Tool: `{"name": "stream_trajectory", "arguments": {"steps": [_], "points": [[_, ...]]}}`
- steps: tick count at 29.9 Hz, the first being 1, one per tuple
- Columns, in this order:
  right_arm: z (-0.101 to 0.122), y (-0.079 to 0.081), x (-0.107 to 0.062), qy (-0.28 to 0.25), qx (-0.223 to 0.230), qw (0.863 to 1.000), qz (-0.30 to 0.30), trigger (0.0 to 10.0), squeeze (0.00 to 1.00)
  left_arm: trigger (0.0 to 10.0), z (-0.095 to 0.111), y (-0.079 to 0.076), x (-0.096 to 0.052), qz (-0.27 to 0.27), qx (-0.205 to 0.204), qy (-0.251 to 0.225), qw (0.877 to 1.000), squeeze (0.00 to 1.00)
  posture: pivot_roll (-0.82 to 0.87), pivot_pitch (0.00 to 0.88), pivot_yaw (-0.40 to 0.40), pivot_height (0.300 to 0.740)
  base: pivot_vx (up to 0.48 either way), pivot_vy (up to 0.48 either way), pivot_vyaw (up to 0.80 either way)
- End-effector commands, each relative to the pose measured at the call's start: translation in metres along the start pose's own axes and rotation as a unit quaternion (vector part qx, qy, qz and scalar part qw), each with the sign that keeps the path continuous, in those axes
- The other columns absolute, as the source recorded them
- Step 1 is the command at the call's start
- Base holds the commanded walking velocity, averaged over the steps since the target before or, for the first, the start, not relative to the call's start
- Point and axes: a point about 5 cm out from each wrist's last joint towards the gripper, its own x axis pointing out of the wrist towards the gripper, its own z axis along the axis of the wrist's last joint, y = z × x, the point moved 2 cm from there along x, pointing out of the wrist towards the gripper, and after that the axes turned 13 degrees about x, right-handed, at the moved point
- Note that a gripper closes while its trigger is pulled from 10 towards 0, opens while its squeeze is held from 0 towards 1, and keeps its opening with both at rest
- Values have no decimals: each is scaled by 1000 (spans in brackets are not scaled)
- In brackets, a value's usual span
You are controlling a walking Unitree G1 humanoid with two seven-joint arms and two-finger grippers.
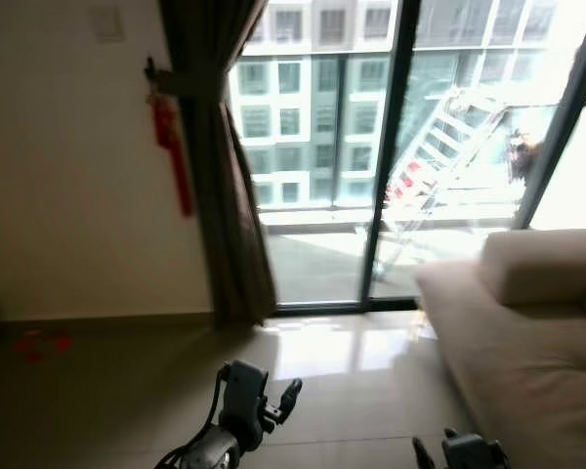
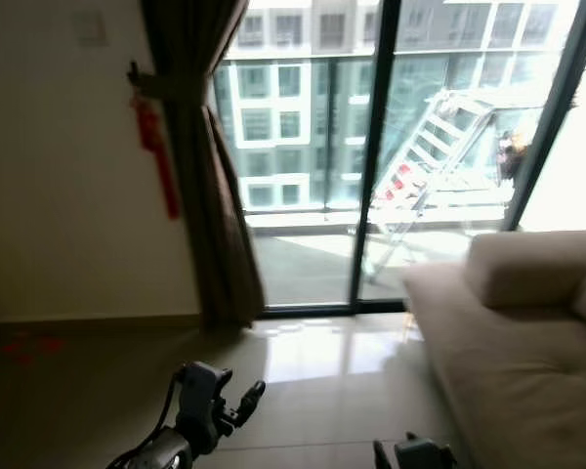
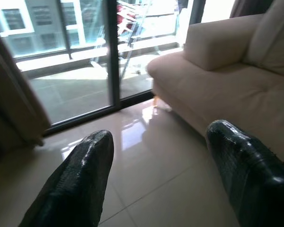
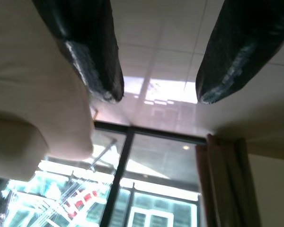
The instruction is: Move the pillow to the sofa from floor
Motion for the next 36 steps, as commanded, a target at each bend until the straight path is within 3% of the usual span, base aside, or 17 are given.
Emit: {"name": "stream_trajectory", "arguments": {"steps": [1, 36], "points": [[-7, 1, -4, 14, 4, 1000, 0, 10000, 0, 10000, -7, 1, -4, 1, -6, 13, 1000, 0, 100, 0, 54, 740, 0, 0, -775], [-8, 1, -7, 21, 4, 1000, -12, 10000, 0, 10000, -6, -3, -3, -9, -8, 10, 1000, 0, 93, 0, 57, 740, 0, 0, -775]]}}
